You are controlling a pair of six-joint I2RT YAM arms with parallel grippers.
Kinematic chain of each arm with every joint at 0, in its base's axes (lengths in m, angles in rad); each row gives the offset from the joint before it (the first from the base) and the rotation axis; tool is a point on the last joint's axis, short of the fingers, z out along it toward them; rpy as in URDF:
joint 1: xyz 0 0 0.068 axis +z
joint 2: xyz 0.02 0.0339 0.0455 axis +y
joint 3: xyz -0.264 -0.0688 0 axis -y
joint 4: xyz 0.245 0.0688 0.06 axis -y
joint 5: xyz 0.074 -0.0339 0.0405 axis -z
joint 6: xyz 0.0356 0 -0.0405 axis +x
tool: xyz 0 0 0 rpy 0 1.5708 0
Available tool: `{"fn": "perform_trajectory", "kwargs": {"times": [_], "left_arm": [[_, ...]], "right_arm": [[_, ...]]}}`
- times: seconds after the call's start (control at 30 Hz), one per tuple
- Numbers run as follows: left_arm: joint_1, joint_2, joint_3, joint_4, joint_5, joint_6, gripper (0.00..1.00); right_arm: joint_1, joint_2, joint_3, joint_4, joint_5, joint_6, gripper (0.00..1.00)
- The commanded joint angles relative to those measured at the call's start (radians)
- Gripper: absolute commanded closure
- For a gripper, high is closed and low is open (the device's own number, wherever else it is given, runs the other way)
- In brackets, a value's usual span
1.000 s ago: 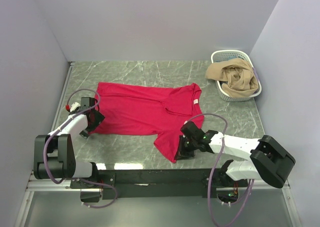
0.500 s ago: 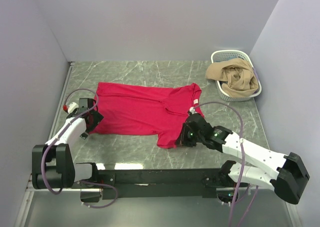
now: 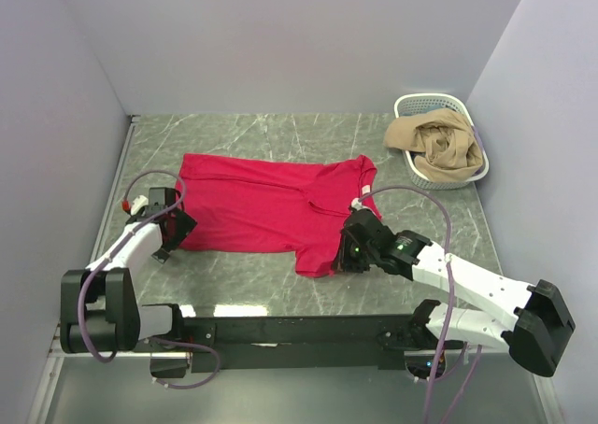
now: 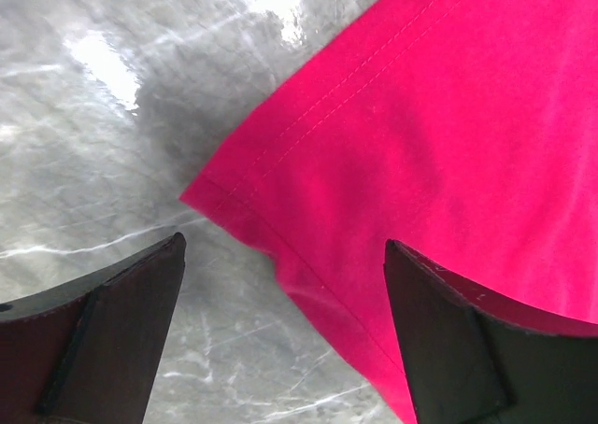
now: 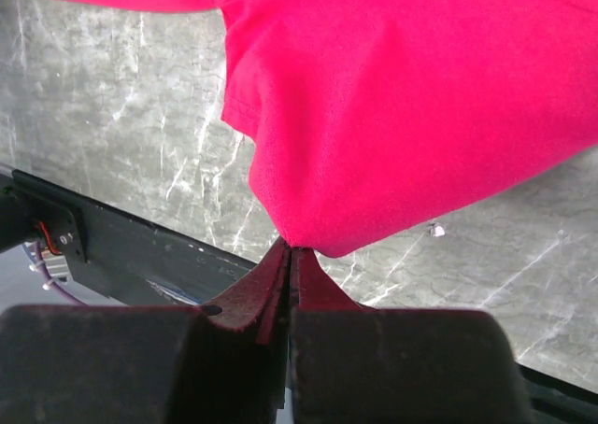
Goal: Fold and stack the t-shirts
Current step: Fold the tshirt
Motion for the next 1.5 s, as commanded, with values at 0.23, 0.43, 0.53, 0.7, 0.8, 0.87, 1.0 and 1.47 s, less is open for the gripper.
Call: {"fn": "perform_trajectory", "kwargs": {"times": [0.23,0.43,0.53,0.7,0.8,0.87,1.0,1.47], "left_arm": [[0.006,0.094,-0.01,0.083,0.049,-0.017,0.39],[0.004,0.089,-0.012,0.077,0.039,-0.012,0.65],[0.004,0.068,-0.009,0.055,0.032,-0.011,0.74],[0.004,-0.004,-0.01,0.008,0.012,-0.018,0.81],[0.006,-0.043,-0.007,-0.023,0.004,-0.014,0.88],[0.004,-0.056,0.003,-0.046,-0.005,-0.014,0.96],[0.004,-0.073,0.028,-0.075,-0.034,-0.008,0.99],[0.004,0.011,0.072,-0.064,-0.056,0.005,0.98]], "right_arm": [[-0.002,-0.004,0.05,-0.016,0.038,-0.032,1.0],[-0.008,-0.002,0.054,-0.026,0.061,-0.032,1.0],[-0.006,-0.013,0.07,-0.049,0.092,-0.032,1.0],[-0.008,-0.045,0.12,-0.118,0.155,-0.04,1.0],[-0.011,-0.05,0.148,-0.146,0.181,-0.044,1.0],[-0.011,-0.053,0.16,-0.155,0.193,-0.043,1.0],[-0.034,-0.062,0.176,-0.195,0.241,-0.037,1.0],[-0.218,-0.111,0.192,-0.255,0.307,-0.098,1.0]]}}
